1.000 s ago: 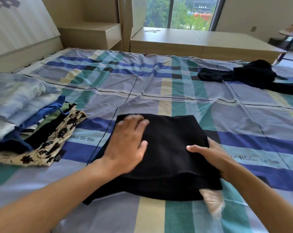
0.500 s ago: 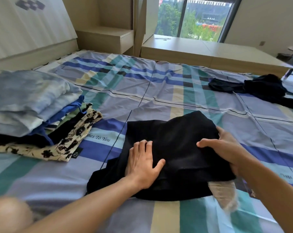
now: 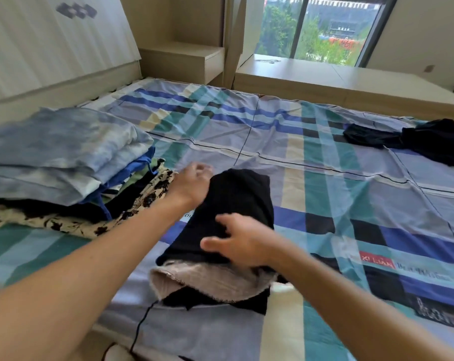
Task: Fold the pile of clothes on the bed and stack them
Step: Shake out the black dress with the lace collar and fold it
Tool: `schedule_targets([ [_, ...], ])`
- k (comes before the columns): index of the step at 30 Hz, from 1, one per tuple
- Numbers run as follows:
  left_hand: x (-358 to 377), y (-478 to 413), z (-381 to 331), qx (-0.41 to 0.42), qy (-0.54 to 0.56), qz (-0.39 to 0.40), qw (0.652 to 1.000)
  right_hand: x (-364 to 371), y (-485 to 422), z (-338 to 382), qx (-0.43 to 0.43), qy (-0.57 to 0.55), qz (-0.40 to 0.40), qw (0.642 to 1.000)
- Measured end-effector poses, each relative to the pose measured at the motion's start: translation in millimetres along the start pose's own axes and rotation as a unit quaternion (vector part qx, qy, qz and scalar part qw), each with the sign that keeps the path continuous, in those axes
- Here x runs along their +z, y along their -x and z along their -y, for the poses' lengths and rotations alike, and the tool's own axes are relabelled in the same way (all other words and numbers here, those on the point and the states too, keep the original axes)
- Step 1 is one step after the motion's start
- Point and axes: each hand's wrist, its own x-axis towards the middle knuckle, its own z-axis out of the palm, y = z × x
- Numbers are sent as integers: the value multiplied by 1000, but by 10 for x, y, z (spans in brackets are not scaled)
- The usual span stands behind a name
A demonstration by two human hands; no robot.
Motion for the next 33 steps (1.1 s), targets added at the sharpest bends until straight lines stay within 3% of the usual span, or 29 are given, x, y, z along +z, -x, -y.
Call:
schedule_targets([
  [3,214,142,10,249,-116,24,961,382,55,-8,-40,137,-26,989],
  [6,379,119,43,341,-219,102,909,472,176,-58,-76,167,-51,982],
  [10,502,-11,136,321,-313,154,881,214,414,-98,-74,82,45,993],
  [11,529,-42,131,320,-322,161,876,125,439,-96,-54,48,15,997],
  [14,593,-120,82,310,-340,184,868,-65,347,-159,13,16,-204,979],
  [17,655,-217,71,294,-353,214,862,129,177,-283,46,39,-294,954],
  [23,845,-339,254,246,-254,234,906,1108,14,-450,107,19,-299,948],
  [30,899,-290,404,253,-280,173,910,1155,2,-476,102,22,-320,942],
  [33,784,-239,399,165,-284,124,936,1151,37,-484,101,15,-308,946],
])
